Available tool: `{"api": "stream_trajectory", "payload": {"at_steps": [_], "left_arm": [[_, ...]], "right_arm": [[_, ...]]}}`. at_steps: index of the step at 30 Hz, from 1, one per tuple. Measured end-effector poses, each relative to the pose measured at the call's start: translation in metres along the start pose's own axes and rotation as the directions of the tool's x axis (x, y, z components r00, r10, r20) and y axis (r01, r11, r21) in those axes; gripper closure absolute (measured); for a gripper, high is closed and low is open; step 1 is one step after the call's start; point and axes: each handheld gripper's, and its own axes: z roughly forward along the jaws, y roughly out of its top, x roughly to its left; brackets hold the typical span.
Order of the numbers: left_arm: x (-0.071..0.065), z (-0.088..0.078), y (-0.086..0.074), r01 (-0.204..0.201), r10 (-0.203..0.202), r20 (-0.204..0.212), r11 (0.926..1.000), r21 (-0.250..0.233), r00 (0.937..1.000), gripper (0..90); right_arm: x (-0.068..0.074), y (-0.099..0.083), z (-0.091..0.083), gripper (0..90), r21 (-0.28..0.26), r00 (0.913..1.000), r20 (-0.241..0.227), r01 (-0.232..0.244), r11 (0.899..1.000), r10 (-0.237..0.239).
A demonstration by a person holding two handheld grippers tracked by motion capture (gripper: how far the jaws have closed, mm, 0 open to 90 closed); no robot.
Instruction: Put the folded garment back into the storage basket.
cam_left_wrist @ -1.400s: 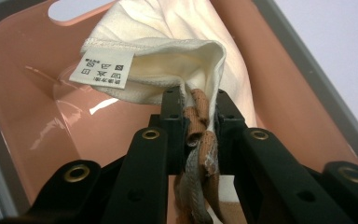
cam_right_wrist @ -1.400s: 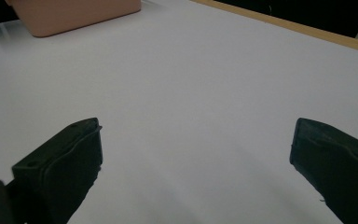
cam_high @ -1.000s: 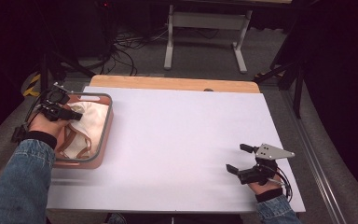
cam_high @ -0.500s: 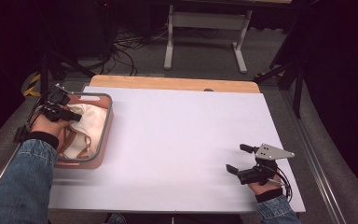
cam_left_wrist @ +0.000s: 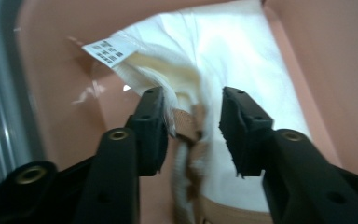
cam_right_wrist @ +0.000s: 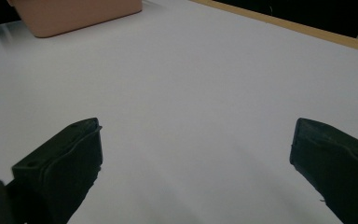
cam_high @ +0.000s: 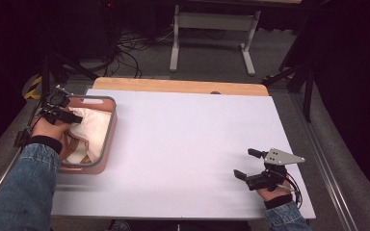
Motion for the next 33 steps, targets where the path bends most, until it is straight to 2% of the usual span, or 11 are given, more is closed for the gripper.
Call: {"api": "stream_trajectory", "payload": {"at_steps": [1, 4, 10, 11, 15, 16, 17, 19, 22, 27, 33], "left_arm": [[0.001, -0.003, -0.001, 0.008, -0.009, -0.018, 0.9999, -0.011, 0.9998, 53.9], [0.003, -0.008, -0.003, 0.014, -0.015, -0.029, 0.9997, -0.022, 0.9995, 49.9], [0.000, -0.019, -0.005, 0.005, -0.006, -0.022, 0.9975, -0.070, 0.9997, 40.2], [-0.002, -0.024, -0.006, -0.004, 0.001, -0.027, 0.9949, -0.101, 0.9996, 37.6], [-0.008, -0.034, -0.006, -0.024, 0.022, -0.012, 0.9884, -0.150, 0.9997, 24.4], [-0.012, -0.040, -0.006, -0.029, 0.029, 0.002, 0.9849, -0.171, 0.9996, 20.4], [-0.012, -0.040, -0.006, -0.029, 0.029, 0.002, 0.9849, -0.171, 0.9996, 17.8], [-0.016, -0.045, -0.006, -0.048, 0.050, 0.006, 0.9789, -0.198, 0.9987, 15.4], [-0.024, -0.054, -0.005, -0.067, 0.076, 0.031, 0.9720, -0.225, 0.9966, 6.3], [-0.035, -0.063, -0.003, -0.094, 0.112, 0.061, 0.9653, -0.244, 0.9918, 1.2], [-0.052, -0.075, -0.003, -0.131, 0.160, 0.079, 0.9494, -0.286, 0.9840, 0.3]], "right_arm": [[0.000, 0.000, 0.000, 3.0, 0.000, 1.0000, 0.000, 0.001, 1.000, -0.001], [0.000, 0.000, 0.000, 3.0, -0.001, 1.0000, -0.001, 0.001, 1.000, -0.001], [0.000, 0.000, 0.000, 3.0, -0.001, 1.0000, 0.000, 0.003, 1.000, -0.003], [0.000, 0.000, 0.000, 3.0, -0.002, 1.0000, 0.001, 0.002, 1.000, -0.002], [-0.001, 0.001, 0.000, 3.0, -0.004, 1.0000, 0.003, 0.003, 1.000, -0.003], [-0.001, 0.001, 0.000, 3.0, -0.004, 1.0000, 0.005, 0.003, 1.000, -0.003], [-0.001, 0.001, 0.000, 3.0, -0.005, 1.0000, 0.005, 0.003, 1.000, -0.003], [-0.002, 0.001, 0.000, 2.9, -0.006, 1.0000, 0.006, 0.003, 1.000, -0.003], [-0.003, 0.002, 0.000, 2.9, -0.012, 1.0000, 0.008, 0.003, 1.000, -0.003], [-0.004, 0.003, 0.000, 2.9, -0.011, 1.0000, 0.009, 0.003, 1.000, -0.003], [-0.004, 0.003, -0.002, 2.9, -0.019, 0.9999, 0.014, 0.002, 1.000, -0.002]]}}
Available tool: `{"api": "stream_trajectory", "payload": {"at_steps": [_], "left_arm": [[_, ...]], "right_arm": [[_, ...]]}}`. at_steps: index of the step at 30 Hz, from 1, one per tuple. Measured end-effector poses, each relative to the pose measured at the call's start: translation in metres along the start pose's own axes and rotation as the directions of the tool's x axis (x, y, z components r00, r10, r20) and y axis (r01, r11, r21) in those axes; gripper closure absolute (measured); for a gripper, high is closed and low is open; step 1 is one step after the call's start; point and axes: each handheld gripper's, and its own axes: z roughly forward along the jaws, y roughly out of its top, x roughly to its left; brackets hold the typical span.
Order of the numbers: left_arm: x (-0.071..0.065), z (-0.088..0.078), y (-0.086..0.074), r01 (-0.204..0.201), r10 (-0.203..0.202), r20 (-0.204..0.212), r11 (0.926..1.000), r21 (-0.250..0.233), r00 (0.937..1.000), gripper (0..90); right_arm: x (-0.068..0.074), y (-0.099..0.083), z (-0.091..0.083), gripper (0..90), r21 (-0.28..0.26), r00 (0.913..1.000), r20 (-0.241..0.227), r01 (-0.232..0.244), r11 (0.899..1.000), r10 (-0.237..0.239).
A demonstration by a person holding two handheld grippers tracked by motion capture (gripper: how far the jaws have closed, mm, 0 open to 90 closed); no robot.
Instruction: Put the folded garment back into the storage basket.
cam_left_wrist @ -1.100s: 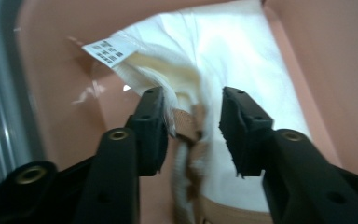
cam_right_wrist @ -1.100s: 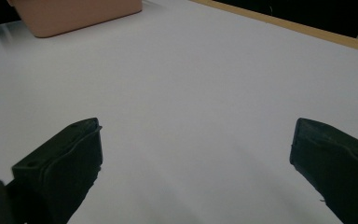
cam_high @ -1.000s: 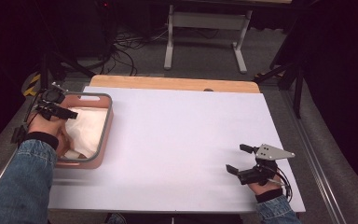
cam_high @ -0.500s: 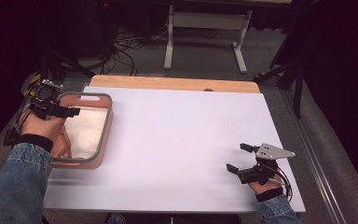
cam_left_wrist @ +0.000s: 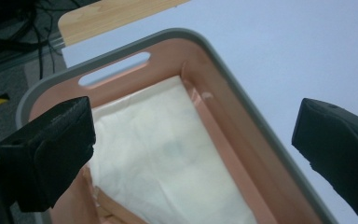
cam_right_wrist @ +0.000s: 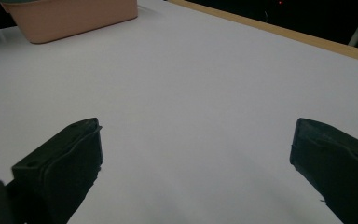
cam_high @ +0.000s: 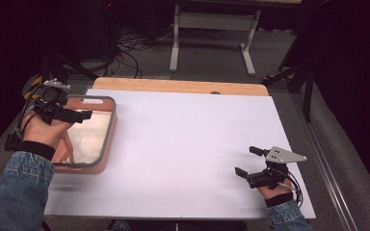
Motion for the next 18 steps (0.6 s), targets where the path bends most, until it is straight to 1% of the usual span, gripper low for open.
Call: {"api": "stream_trajectory", "payload": {"at_steps": [2, 5, 10, 11, 18], "left_arm": [[-0.006, -0.003, 0.001, -0.016, 0.016, 0.000, 0.9998, -0.008, 0.9999, 0.3], [-0.014, -0.007, 0.003, -0.038, 0.038, 0.014, 0.9991, -0.018, 0.9992, 0.3], [-0.023, -0.013, 0.006, -0.057, 0.058, 0.034, 0.9978, -0.034, 0.9977, 0.4], [-0.024, -0.014, 0.007, -0.062, 0.063, 0.043, 0.9976, -0.030, 0.9971, 0.4], [-0.041, -0.020, 0.009, -0.099, 0.102, 0.058, 0.9940, -0.046, 0.9931, 0.4]], "right_arm": [[0.000, 0.000, 0.000, 2.9, 0.000, 1.0000, 0.002, 0.000, 1.000, 0.000], [0.000, 0.001, -0.001, 2.9, -0.001, 1.0000, 0.004, 0.000, 1.000, 0.000], [0.000, 0.000, -0.001, 2.9, 0.000, 1.0000, 0.003, 0.000, 1.000, 0.000], [0.000, 0.000, -0.001, 2.9, 0.000, 1.0000, 0.003, -0.001, 1.000, 0.001], [0.000, 0.001, -0.001, 2.9, 0.001, 1.0000, 0.003, 0.000, 1.000, 0.000]]}}
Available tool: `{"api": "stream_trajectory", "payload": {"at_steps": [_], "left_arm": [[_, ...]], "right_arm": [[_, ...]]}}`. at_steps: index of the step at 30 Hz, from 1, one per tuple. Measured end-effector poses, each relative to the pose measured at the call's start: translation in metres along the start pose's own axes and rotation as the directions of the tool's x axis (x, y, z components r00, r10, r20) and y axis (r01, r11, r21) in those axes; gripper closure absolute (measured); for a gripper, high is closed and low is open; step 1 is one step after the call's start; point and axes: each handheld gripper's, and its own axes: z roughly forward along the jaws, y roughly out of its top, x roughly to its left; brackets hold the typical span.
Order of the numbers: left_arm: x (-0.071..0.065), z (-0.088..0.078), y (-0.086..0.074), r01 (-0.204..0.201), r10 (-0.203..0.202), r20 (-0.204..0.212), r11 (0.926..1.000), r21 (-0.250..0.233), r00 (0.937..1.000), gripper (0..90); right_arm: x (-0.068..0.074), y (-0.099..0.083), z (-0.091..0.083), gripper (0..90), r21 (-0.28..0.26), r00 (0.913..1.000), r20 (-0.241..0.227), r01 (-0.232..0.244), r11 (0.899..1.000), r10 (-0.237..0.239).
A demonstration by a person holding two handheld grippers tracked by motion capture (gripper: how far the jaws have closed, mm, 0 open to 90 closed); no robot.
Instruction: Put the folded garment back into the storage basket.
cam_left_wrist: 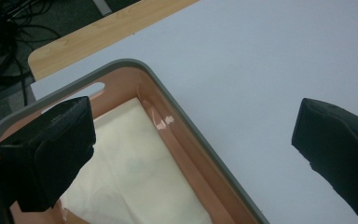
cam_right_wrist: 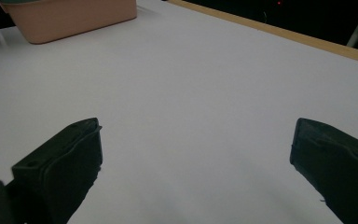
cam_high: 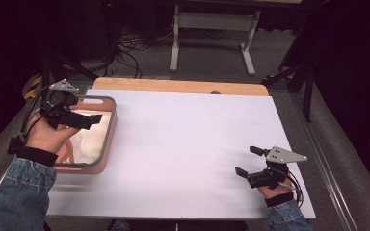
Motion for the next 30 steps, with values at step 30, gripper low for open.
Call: {"api": "stream_trajectory", "payload": {"at_steps": [30], "left_arm": [[-0.090, 0.036, -0.041, -0.056, 0.126, 0.222, 0.9536, -0.296, 0.9669, 3.1]], "right_arm": [[0.002, 0.000, 0.000, 2.9, -0.004, 0.9999, -0.013, 0.006, 1.000, -0.007]]}}
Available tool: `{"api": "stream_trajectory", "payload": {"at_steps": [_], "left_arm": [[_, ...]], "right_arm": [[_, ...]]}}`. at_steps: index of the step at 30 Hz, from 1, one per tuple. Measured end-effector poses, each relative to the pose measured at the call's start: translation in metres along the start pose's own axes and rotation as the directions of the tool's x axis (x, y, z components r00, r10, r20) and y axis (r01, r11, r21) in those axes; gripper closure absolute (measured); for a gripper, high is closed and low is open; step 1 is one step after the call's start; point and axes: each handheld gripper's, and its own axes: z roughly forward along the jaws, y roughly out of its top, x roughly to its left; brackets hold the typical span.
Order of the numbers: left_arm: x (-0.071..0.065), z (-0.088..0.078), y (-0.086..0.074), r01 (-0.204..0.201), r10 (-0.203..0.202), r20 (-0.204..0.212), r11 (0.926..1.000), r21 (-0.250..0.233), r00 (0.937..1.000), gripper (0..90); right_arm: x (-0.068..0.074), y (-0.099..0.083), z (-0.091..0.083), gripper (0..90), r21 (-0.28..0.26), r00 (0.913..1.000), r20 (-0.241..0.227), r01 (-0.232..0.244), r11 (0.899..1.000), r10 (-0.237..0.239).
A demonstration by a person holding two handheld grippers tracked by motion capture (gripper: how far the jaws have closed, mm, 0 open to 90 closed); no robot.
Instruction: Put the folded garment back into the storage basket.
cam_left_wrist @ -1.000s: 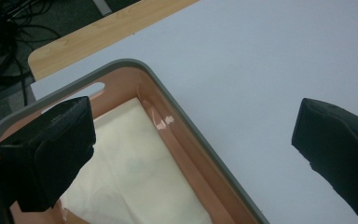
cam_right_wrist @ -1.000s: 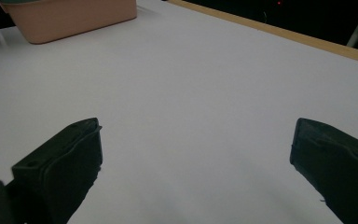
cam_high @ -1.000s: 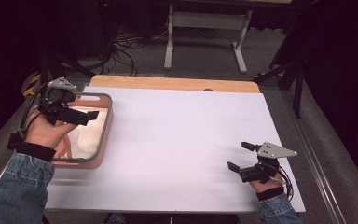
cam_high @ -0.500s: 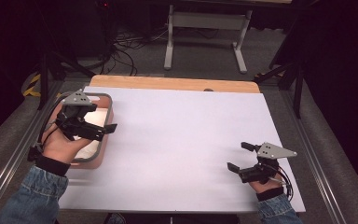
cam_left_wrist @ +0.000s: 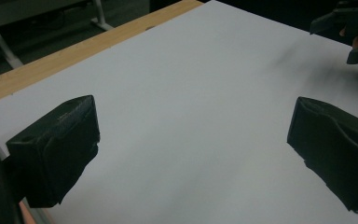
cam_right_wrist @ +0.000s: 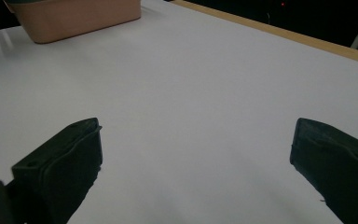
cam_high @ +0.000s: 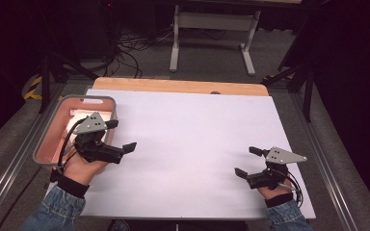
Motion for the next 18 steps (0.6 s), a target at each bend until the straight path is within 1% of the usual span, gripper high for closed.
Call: {"api": "stream_trajectory", "payload": {"at_steps": [1, 2, 3, 4, 7, 10, 12, 14, 16, 18], "left_arm": [[0.000, 0.000, 0.000, 0.000, 0.000, 0.000, 1.0000, 0.000, 1.0000, 3.1], [-0.003, 0.005, -0.004, -0.003, 0.004, 0.019, 0.9999, -0.015, 0.9998, 3.1], [-0.003, 0.005, -0.004, -0.003, 0.004, 0.019, 0.9999, -0.015, 0.9998, 3.0], [-0.008, 0.010, -0.008, -0.006, 0.007, 0.025, 0.9996, -0.026, 0.9997, 2.9], [-0.013, 0.017, -0.015, -0.014, 0.016, 0.037, 0.9993, -0.035, 0.9992, 2.7], [-0.015, 0.021, -0.019, -0.014, 0.016, 0.045, 0.9990, -0.043, 0.9989, 2.6], [-0.017, 0.026, -0.024, -0.020, 0.022, 0.064, 0.9990, -0.041, 0.9977, 2.5], [-0.019, 0.029, -0.028, -0.026, 0.029, 0.068, 0.9987, -0.044, 0.9973, 2.3], [-0.020, 0.034, -0.032, -0.024, 0.027, 0.079, 0.9986, -0.047, 0.9965, 2.3], [-0.022, 0.037, -0.036, -0.023, 0.027, 0.080, 0.9982, -0.055, 0.9964, 2.2]], "right_arm": [[0.000, 0.000, 0.000, 2.9, 0.000, 1.0000, -0.001, -0.001, 1.000, 0.001], [0.000, 0.000, 0.000, 2.9, -0.002, 1.0000, -0.001, -0.001, 1.000, 0.001], [0.000, 0.000, 0.000, 2.9, -0.002, 1.0000, -0.001, -0.001, 1.000, 0.001], [0.000, 0.000, 0.000, 2.9, -0.002, 1.0000, -0.002, 0.000, 1.000, 0.000], [0.000, 0.000, 0.000, 2.9, -0.003, 1.0000, -0.003, 0.000, 1.000, 0.000], [0.000, 0.000, 0.000, 2.9, -0.003, 1.0000, -0.004, 0.001, 1.000, -0.001], [0.000, 0.000, 0.000, 2.8, -0.004, 1.0000, -0.003, -0.001, 1.000, 0.001], [0.000, 0.000, 0.000, 2.8, -0.004, 1.0000, -0.004, -0.001, 1.000, 0.001], [0.000, 0.000, 0.000, 2.8, -0.005, 1.0000, -0.006, 0.002, 1.000, -0.002], [0.000, 0.000, 0.000, 2.8, -0.007, 1.0000, -0.007, 0.003, 1.000, -0.003]]}}
